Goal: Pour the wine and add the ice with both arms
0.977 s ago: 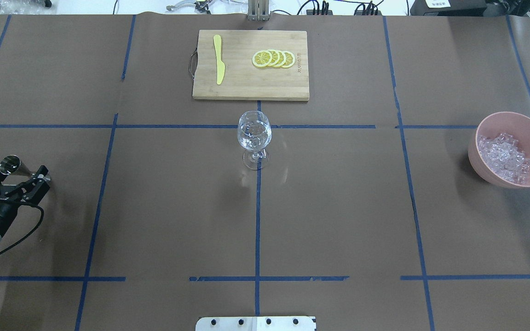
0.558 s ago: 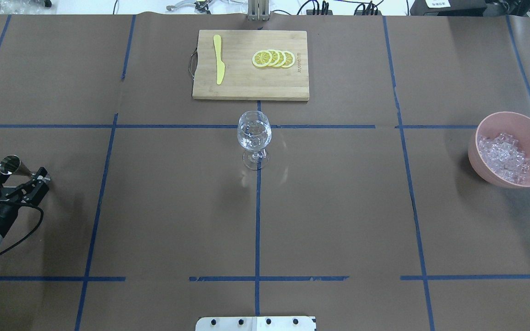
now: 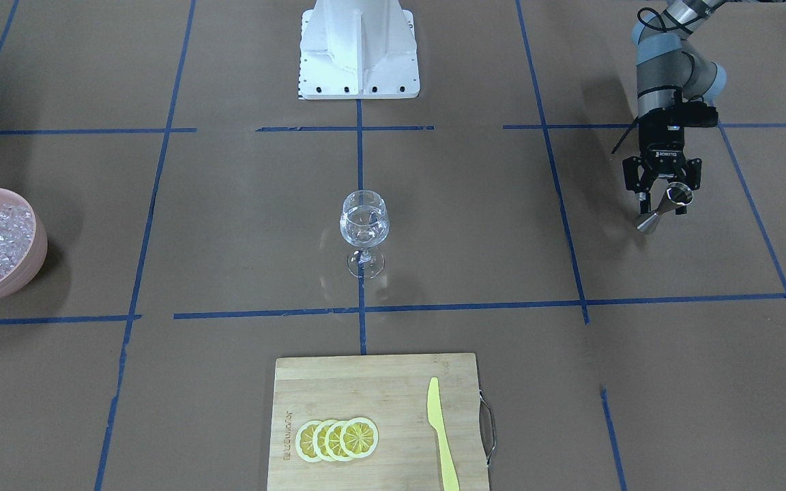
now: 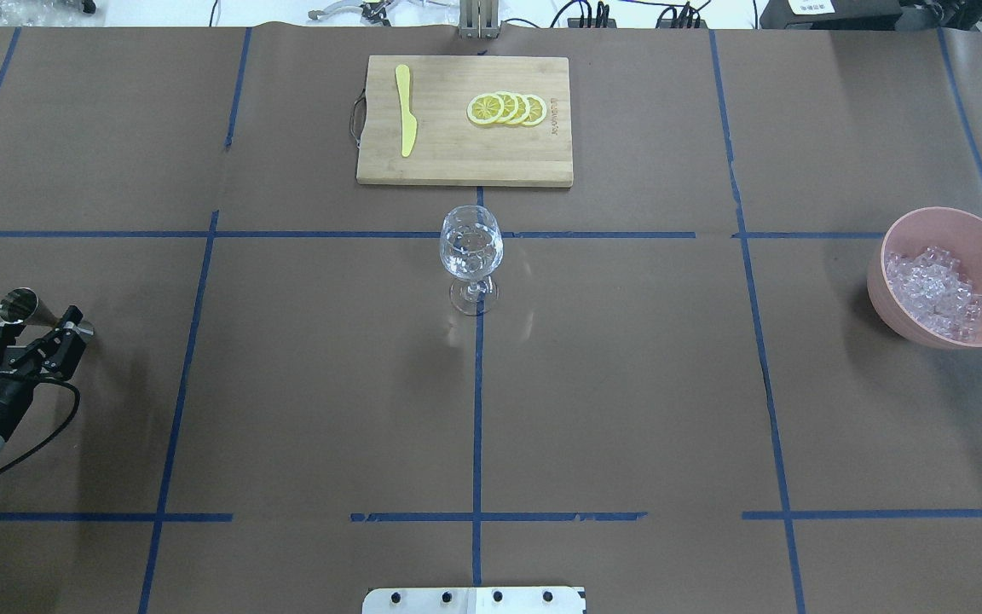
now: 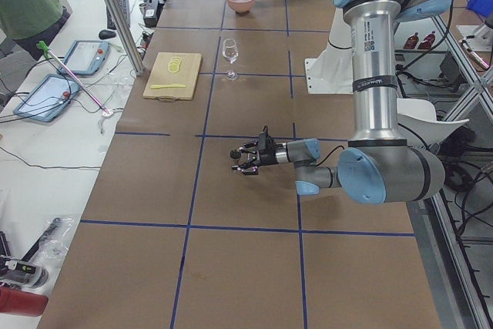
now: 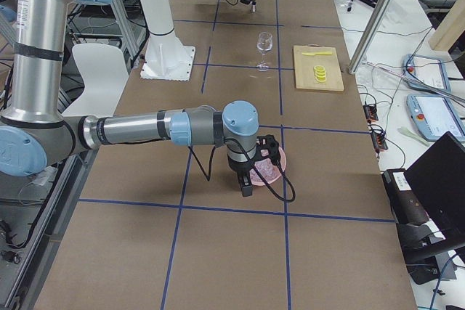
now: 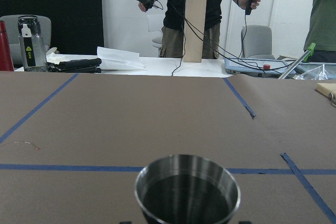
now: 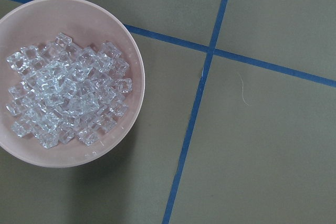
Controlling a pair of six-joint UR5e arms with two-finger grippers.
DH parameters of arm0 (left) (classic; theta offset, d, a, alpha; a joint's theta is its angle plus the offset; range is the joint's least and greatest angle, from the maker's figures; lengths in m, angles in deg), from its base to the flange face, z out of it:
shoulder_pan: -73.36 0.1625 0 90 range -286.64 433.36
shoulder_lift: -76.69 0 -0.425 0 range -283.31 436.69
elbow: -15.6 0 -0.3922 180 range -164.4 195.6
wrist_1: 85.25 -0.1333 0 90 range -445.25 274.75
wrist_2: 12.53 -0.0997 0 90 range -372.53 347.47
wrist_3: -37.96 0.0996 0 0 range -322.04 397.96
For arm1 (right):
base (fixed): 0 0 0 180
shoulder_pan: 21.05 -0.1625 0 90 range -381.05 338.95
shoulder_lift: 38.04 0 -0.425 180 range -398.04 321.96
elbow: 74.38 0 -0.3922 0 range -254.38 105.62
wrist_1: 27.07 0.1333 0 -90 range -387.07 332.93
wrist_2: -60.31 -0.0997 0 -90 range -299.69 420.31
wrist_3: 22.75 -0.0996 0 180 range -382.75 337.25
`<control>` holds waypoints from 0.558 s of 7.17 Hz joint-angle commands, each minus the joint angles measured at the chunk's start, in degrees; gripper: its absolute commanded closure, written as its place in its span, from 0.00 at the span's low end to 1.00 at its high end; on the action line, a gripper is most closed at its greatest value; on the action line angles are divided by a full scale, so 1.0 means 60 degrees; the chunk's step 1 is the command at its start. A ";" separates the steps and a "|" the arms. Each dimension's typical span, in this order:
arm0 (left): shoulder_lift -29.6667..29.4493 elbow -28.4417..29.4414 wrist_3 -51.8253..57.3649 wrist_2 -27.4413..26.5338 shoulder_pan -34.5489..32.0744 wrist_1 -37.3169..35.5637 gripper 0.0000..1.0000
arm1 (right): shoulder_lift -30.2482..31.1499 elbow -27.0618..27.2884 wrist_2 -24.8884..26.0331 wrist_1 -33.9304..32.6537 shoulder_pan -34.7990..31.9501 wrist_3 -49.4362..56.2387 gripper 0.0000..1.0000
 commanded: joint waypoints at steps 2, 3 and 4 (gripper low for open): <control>-0.0143 0.0217 0.0006 -0.0020 0.0001 -0.0010 0.46 | 0.0015 0.0000 0.0000 0.0000 0.0000 0.0002 0.00; -0.0202 0.0262 0.0006 -0.0020 0.0001 -0.0010 0.47 | 0.0015 -0.0014 0.0000 0.0000 0.0000 0.0002 0.00; -0.0203 0.0263 0.0006 -0.0020 0.0001 0.0005 0.51 | 0.0015 -0.0014 0.0000 0.0000 0.0000 0.0002 0.00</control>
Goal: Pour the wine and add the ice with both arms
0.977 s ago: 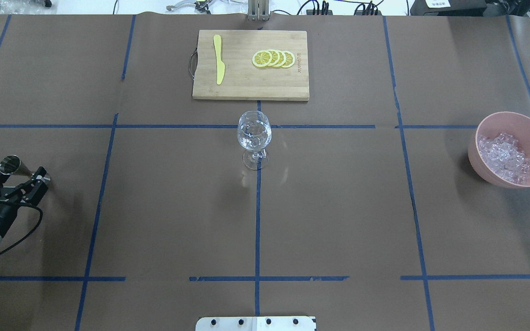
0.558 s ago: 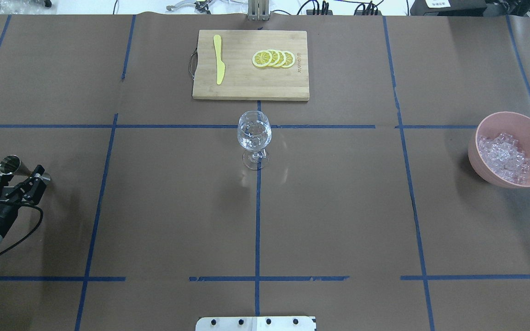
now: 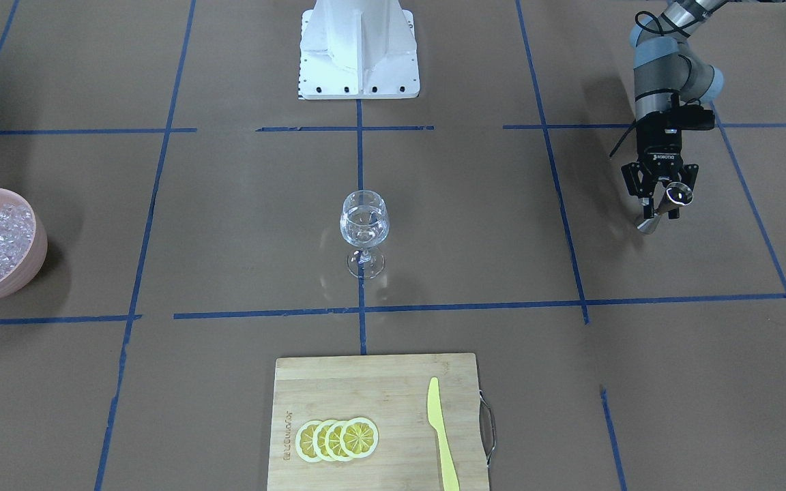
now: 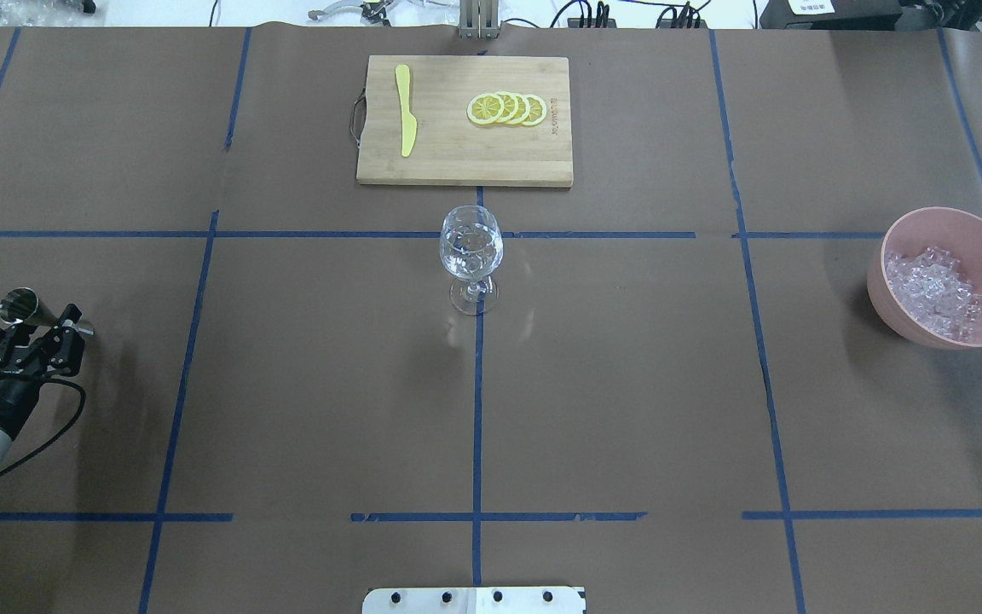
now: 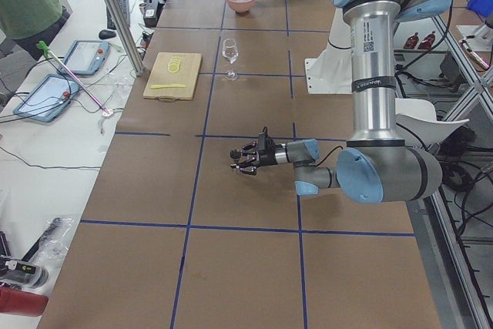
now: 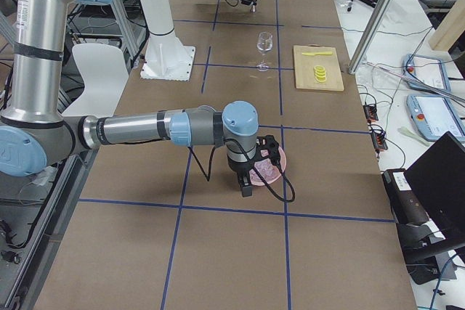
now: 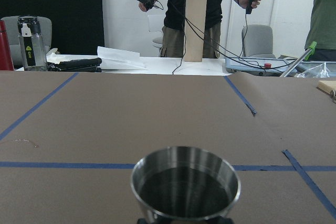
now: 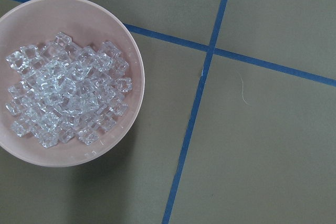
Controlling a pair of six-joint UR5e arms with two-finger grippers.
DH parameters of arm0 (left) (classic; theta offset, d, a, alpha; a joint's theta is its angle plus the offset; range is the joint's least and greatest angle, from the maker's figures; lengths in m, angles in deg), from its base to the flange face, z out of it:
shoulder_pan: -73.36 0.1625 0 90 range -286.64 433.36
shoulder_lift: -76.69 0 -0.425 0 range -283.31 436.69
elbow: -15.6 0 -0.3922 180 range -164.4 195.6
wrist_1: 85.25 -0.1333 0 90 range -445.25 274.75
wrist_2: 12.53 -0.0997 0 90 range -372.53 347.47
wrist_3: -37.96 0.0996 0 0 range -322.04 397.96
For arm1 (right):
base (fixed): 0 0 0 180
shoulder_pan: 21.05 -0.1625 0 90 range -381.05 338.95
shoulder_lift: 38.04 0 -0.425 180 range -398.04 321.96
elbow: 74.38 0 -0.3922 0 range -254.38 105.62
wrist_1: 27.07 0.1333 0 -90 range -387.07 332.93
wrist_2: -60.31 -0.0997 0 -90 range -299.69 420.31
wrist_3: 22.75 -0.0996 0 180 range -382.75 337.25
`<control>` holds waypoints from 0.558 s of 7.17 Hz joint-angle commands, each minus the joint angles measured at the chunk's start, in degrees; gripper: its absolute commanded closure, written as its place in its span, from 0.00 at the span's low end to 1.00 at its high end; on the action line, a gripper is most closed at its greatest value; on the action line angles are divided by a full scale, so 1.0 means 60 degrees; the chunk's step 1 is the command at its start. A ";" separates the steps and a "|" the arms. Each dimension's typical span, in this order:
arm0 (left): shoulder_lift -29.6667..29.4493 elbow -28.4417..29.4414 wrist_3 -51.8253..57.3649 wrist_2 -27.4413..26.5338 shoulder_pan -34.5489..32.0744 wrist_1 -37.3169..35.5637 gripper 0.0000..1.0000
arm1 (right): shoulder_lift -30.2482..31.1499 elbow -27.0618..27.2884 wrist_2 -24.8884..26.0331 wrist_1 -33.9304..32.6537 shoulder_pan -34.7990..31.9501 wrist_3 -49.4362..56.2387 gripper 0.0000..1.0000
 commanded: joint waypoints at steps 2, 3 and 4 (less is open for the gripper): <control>-0.0032 0.0054 0.0000 0.0000 0.0000 0.0012 0.66 | 0.0003 -0.0007 0.0000 0.0000 0.0000 0.0000 0.00; -0.0018 0.0054 0.0000 0.0000 -0.0014 0.0012 0.86 | 0.0003 -0.0007 0.0000 0.0000 0.0000 0.0000 0.00; 0.0012 0.0054 0.0000 0.0000 -0.0015 0.0041 1.00 | 0.0003 -0.0007 0.0000 0.0000 0.0000 0.0000 0.00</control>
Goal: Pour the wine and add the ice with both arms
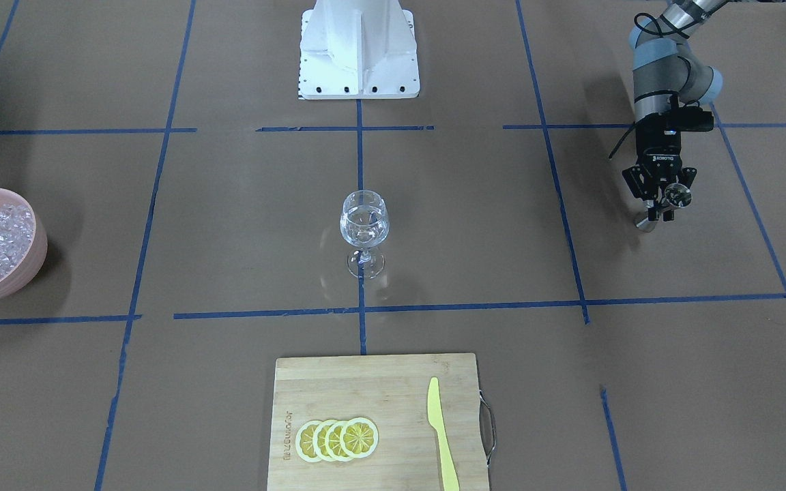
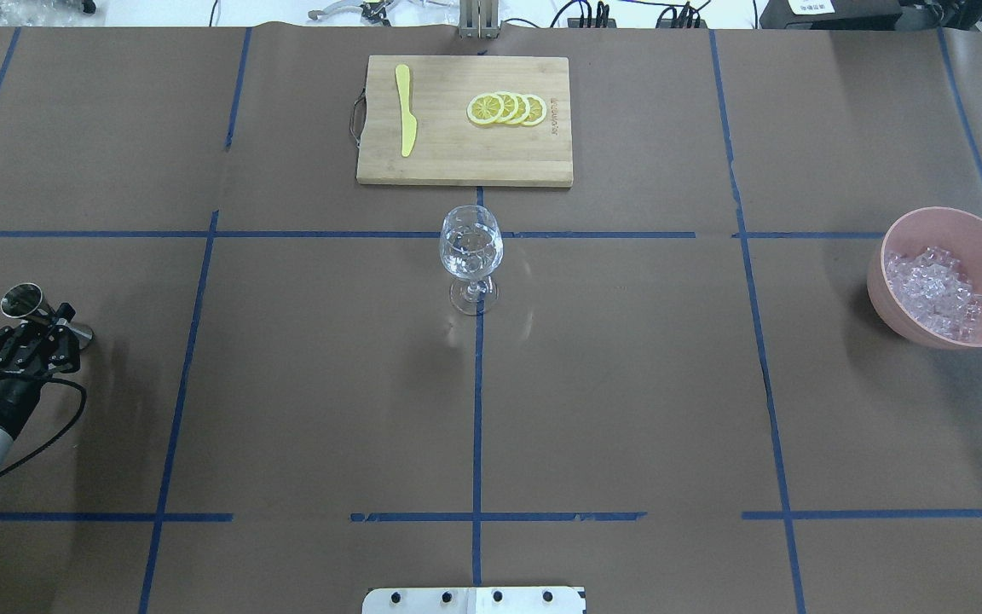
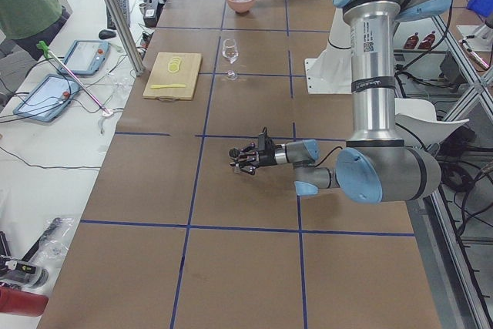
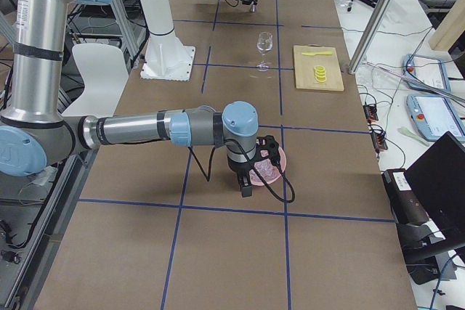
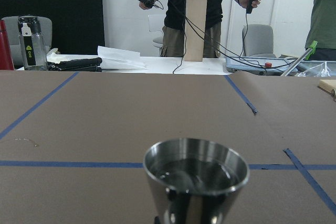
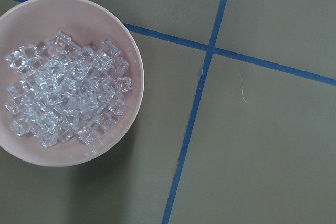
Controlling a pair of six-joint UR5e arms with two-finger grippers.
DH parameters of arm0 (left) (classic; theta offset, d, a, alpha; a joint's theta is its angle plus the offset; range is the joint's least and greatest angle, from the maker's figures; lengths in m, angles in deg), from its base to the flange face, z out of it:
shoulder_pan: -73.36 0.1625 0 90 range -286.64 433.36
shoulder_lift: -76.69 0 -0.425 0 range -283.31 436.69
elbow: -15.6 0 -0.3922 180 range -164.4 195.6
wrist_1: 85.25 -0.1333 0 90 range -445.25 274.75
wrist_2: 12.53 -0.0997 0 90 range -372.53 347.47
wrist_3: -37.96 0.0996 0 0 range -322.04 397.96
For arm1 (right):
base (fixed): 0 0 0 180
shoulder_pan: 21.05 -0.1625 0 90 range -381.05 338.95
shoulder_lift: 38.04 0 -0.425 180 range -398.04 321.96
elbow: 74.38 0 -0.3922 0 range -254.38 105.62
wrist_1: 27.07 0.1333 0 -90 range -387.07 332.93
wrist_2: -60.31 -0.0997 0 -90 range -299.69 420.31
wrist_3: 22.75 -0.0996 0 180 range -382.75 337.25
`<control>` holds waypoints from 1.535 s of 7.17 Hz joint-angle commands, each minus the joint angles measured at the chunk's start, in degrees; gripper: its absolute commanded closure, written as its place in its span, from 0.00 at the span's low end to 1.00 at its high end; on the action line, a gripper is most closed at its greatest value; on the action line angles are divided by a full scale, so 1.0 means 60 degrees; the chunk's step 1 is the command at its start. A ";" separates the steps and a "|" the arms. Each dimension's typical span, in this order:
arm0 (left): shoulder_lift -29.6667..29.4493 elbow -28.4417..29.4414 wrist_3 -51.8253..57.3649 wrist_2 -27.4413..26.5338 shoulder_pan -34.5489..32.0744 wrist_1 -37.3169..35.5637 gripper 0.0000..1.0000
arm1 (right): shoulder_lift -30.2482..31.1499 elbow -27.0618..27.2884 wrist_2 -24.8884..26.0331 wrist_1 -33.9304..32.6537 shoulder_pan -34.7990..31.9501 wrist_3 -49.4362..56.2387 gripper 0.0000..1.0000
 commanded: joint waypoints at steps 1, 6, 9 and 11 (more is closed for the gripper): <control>0.0041 -0.0069 0.0000 0.0000 -0.0005 0.0051 1.00 | 0.0000 0.0000 0.0000 0.0000 0.0000 0.0000 0.00; -0.0031 -0.0757 0.1482 0.0132 -0.0019 0.1179 1.00 | 0.0000 0.0000 0.0000 0.0000 0.0000 -0.0015 0.00; -0.0411 -0.1529 0.3900 0.0931 -0.0092 0.2819 1.00 | 0.0000 -0.0029 0.0014 0.0000 0.0000 -0.0015 0.00; -0.0660 -0.2148 0.5807 0.2073 -0.0194 0.3576 1.00 | 0.0000 -0.0044 0.0015 0.0000 0.0000 -0.0029 0.00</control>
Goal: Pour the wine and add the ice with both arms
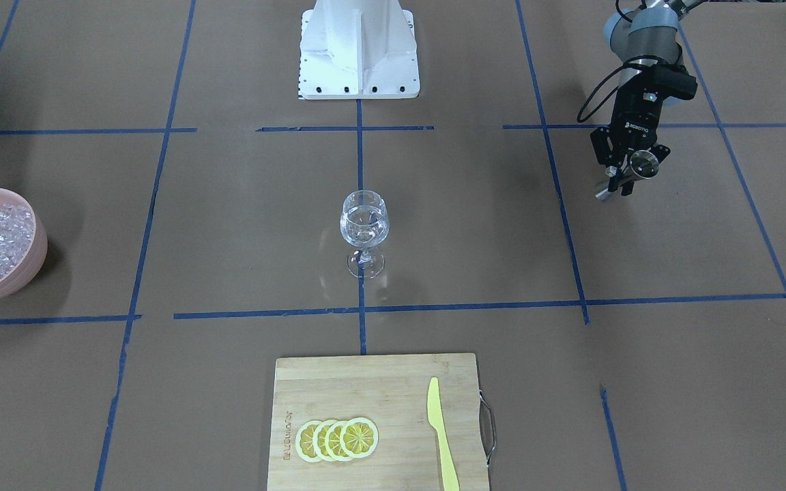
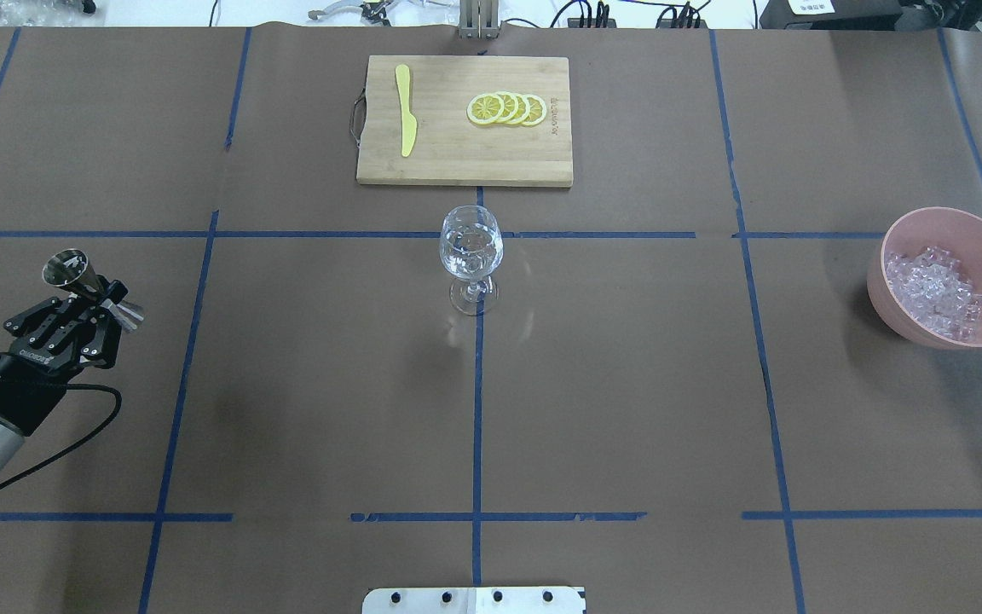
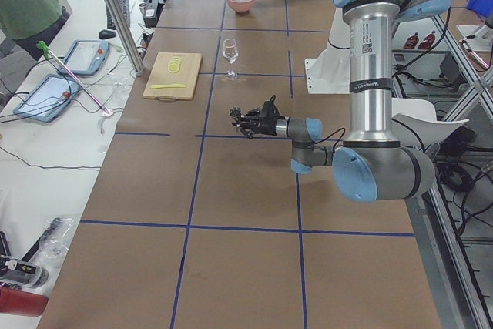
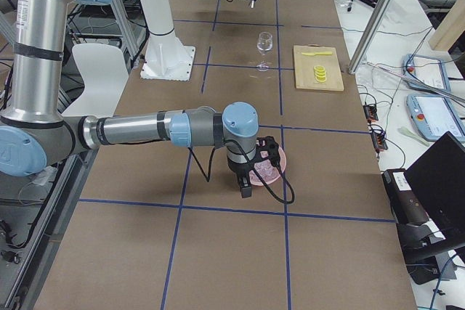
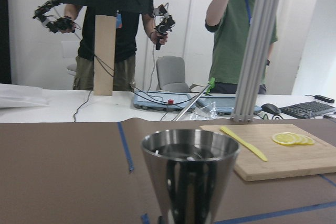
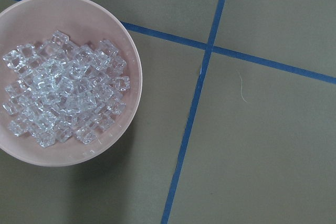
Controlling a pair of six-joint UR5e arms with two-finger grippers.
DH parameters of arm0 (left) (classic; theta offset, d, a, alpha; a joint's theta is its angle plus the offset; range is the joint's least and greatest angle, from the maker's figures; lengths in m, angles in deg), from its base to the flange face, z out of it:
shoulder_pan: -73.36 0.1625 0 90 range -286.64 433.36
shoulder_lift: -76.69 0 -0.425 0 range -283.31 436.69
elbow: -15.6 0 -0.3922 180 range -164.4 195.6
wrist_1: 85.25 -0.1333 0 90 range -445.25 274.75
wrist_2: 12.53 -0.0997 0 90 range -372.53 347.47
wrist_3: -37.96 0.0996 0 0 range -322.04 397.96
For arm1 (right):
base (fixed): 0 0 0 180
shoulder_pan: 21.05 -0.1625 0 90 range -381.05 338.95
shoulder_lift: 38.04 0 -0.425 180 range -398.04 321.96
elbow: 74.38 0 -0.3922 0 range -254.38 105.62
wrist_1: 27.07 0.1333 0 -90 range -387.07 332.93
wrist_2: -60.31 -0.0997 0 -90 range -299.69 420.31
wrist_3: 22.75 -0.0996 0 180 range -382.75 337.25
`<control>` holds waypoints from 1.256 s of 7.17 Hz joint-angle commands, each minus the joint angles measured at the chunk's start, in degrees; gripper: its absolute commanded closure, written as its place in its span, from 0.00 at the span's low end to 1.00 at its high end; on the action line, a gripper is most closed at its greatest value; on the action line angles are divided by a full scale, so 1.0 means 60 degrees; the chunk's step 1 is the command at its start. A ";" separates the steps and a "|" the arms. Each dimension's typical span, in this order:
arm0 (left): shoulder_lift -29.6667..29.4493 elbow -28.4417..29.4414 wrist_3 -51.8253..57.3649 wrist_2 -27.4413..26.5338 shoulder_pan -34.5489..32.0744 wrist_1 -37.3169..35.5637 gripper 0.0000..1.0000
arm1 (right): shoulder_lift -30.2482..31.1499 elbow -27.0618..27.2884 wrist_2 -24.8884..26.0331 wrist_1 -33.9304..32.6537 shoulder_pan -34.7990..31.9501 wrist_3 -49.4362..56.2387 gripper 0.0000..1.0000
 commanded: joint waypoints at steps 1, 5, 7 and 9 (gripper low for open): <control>-0.0244 -0.0343 0.2176 0.2112 -0.0491 0.1174 1.00 | 0.0000 -0.0021 0.0016 0.0000 0.0000 -0.0005 0.00; -0.2030 -0.0343 0.3506 0.5156 -0.0715 0.0657 1.00 | 0.0000 -0.0050 -0.0012 -0.0014 0.0000 -0.0005 0.00; -0.3079 -0.0358 0.3651 0.6193 -0.1034 -0.1254 1.00 | 0.0029 -0.0035 -0.0013 0.0000 0.0000 -0.0004 0.00; -0.4386 -0.0387 0.4516 0.6579 -0.1139 -0.2756 1.00 | 0.0015 -0.0035 0.0002 0.0015 0.0000 0.0010 0.00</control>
